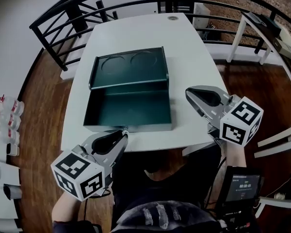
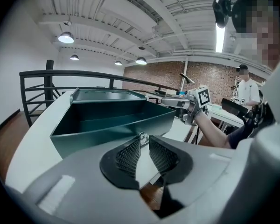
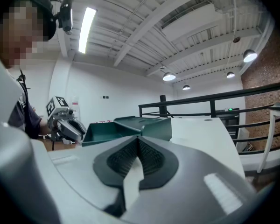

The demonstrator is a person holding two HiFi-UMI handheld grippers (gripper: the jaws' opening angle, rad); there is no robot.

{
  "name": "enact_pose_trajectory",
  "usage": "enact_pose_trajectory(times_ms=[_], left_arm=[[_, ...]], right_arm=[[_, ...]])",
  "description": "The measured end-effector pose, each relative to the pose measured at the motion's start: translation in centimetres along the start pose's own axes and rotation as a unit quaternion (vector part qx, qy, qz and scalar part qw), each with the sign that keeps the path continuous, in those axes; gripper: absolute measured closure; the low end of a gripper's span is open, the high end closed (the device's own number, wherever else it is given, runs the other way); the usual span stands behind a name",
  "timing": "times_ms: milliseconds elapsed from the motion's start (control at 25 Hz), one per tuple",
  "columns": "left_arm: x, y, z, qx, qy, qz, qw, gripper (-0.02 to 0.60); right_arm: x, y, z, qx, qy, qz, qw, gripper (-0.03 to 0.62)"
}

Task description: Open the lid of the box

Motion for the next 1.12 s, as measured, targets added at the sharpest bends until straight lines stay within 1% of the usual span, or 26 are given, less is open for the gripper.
enact_pose_trajectory(times_ms=[120, 160, 240, 320, 400, 520, 600, 720, 800, 840, 880, 920, 960, 1000, 1040, 1120], left_arm=[[-0.1, 0.1, 0.3, -0.012, -0.002, 0.000, 0.9999, 0.511], [-0.4, -0.1, 0.5, -0.019, 0.001, -0.001, 0.9998, 0.567], [-1.1, -0.7, 1.2, -0.038, 0.005, -0.009, 0.9992, 0.568], [-1.6, -1.3, 2.0, -0.056, 0.003, -0.029, 0.9980, 0.568], [-2.3, -1.6, 2.7, -0.068, 0.010, -0.053, 0.9962, 0.568], [-3.1, -2.5, 3.7, -0.084, 0.012, -0.108, 0.9906, 0.568], [-3.5, -3.2, 4.4, -0.096, 0.006, -0.166, 0.9815, 0.568], [-3.9, -3.9, 4.8, -0.095, 0.018, -0.272, 0.9574, 0.568], [-3.5, -4.2, 4.9, -0.094, 0.035, -0.319, 0.9424, 0.566], [-3.2, -4.4, 5.1, -0.096, 0.049, -0.335, 0.9361, 0.566], [-2.8, -4.4, 5.3, -0.100, 0.066, -0.345, 0.9308, 0.553], [-2.4, -4.5, 5.4, -0.108, 0.082, -0.351, 0.9265, 0.517], [-2.0, -4.7, 5.5, -0.117, 0.095, -0.355, 0.9228, 0.515], [-1.5, -4.9, 5.6, -0.127, 0.101, -0.355, 0.9205, 0.523], [-1.0, -5.2, 5.8, -0.136, 0.103, -0.353, 0.9199, 0.557], [-0.3, -5.6, 6.4, -0.151, 0.106, -0.351, 0.9181, 0.566]], right_arm=[[0.0, 0.0, -0.1, 0.000, 0.000, -0.001, 1.000, 0.591], [0.0, 0.0, -0.1, 0.001, 0.000, -0.001, 1.000, 0.591], [0.0, 0.0, -0.1, 0.002, 0.001, -0.002, 1.000, 0.591], [-0.1, 0.0, -0.1, 0.002, 0.002, -0.002, 1.000, 0.591], [-0.1, -0.1, 0.0, 0.001, 0.002, -0.003, 1.000, 0.591], [0.0, -0.3, 0.4, 0.001, 0.004, -0.003, 1.000, 0.591], [0.2, -0.4, 0.6, 0.000, 0.006, -0.003, 1.000, 0.591], [0.0, -0.4, 0.5, -0.001, 0.006, -0.003, 1.000, 0.591], [0.0, -0.3, 0.3, -0.002, 0.006, -0.004, 1.000, 0.591], [0.0, -0.3, 0.1, -0.002, 0.004, -0.005, 1.000, 0.591], [0.0, -0.2, 0.0, -0.001, 0.001, -0.005, 1.000, 0.591], [0.0, -0.1, -0.1, 0.000, -0.001, -0.005, 1.000, 0.591], [0.0, -0.1, 0.0, 0.002, -0.003, -0.004, 1.000, 0.591], [-0.1, -0.1, 0.1, 0.004, -0.002, -0.003, 1.000, 0.591], [0.0, -0.1, 0.3, 0.004, -0.002, -0.002, 1.000, 0.591], [0.7, 0.0, 0.5, 0.004, -0.002, 0.000, 1.000, 0.591]])
Point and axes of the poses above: the fingertips, and each gripper's own axes: z backward along the fingers, x to its left, y out of its underside, the point moved 3 cm from there along z, backward along the fingers, and after that the axes turned 12 degrees about -z, right-handed, at the moved point
